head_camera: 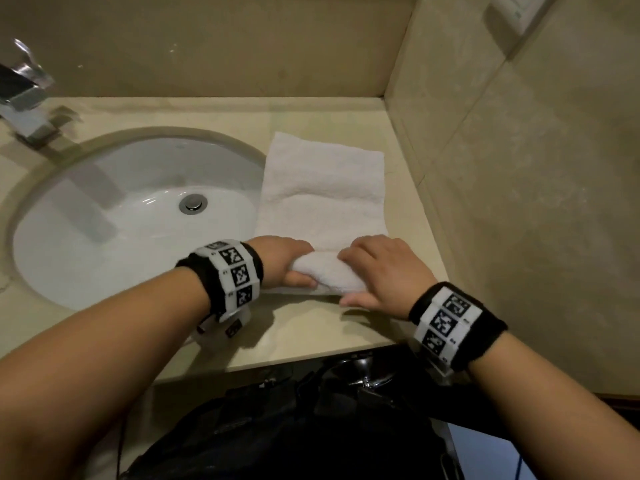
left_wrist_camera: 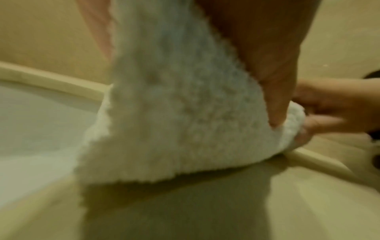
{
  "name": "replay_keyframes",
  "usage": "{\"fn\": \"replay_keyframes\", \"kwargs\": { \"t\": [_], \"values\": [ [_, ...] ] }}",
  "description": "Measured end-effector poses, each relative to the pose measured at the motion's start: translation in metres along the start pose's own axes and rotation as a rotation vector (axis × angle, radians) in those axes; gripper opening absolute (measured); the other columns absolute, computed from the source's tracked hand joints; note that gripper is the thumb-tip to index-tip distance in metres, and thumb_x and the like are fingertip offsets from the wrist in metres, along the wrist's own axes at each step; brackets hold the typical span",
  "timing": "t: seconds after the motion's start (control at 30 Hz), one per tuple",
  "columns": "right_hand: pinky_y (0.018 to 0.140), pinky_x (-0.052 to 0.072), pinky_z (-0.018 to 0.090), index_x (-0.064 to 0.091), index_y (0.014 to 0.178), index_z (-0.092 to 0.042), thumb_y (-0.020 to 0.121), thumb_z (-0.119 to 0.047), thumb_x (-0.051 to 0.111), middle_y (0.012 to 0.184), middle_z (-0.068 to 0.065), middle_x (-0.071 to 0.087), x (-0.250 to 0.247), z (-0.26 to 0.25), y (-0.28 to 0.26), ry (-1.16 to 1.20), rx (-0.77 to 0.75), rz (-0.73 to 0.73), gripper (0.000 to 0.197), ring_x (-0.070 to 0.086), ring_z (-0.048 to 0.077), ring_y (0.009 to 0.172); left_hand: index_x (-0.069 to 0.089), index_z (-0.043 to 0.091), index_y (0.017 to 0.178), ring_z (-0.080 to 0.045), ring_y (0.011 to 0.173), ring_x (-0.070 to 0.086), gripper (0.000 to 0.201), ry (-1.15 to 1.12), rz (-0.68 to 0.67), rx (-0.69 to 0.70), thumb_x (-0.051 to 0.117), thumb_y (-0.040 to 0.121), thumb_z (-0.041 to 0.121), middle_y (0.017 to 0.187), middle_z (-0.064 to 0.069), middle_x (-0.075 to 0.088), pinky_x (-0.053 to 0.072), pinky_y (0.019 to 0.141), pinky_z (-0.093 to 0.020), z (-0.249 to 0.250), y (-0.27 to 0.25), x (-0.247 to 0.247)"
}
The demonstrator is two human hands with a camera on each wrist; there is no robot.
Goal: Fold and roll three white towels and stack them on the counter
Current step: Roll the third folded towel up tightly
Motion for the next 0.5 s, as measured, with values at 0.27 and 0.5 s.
{"fn": "replay_keyframes", "kwargs": {
  "t": [0.27, 0.5],
  "values": [
    [0.086, 0.040, 0.032, 0.049, 0.125, -0.023, 0.090, -0.045, 0.046, 0.120, 0.005, 0.060, 0.016, 0.025, 0.019, 0.401, 0.270, -0.327, 0.042, 0.055, 0.024, 0.107, 0.036, 0.020, 0.130, -0.026, 0.109, 0.050, 0.080, 0.469, 0.318, -0.006, 0.051, 0.070, 0.071, 0.124, -0.004, 0.051, 0.039, 0.089, -0.037, 0.004, -0.013, -0.011],
    [0.091, 0.036, 0.039, 0.040, 0.132, -0.023, 0.073, -0.062, 0.057, 0.127, 0.007, 0.047, 0.002, 0.019, 0.005, -0.001, 0.255, -0.053, 0.073, 0.044, 0.027, 0.114, 0.046, 0.022, 0.123, -0.025, 0.107, 0.055, 0.063, 0.155, 0.125, -0.050, 0.052, 0.077, 0.064, 0.121, -0.003, 0.058, 0.044, 0.088, -0.035, -0.016, 0.007, -0.025]
  ]
}}
Point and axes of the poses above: each hand's wrist, its own y-axis towards the middle knuckle, its own x-axis out of the palm, z = x × y, the point moved 6 cm from there along y, towards the middle knuckle
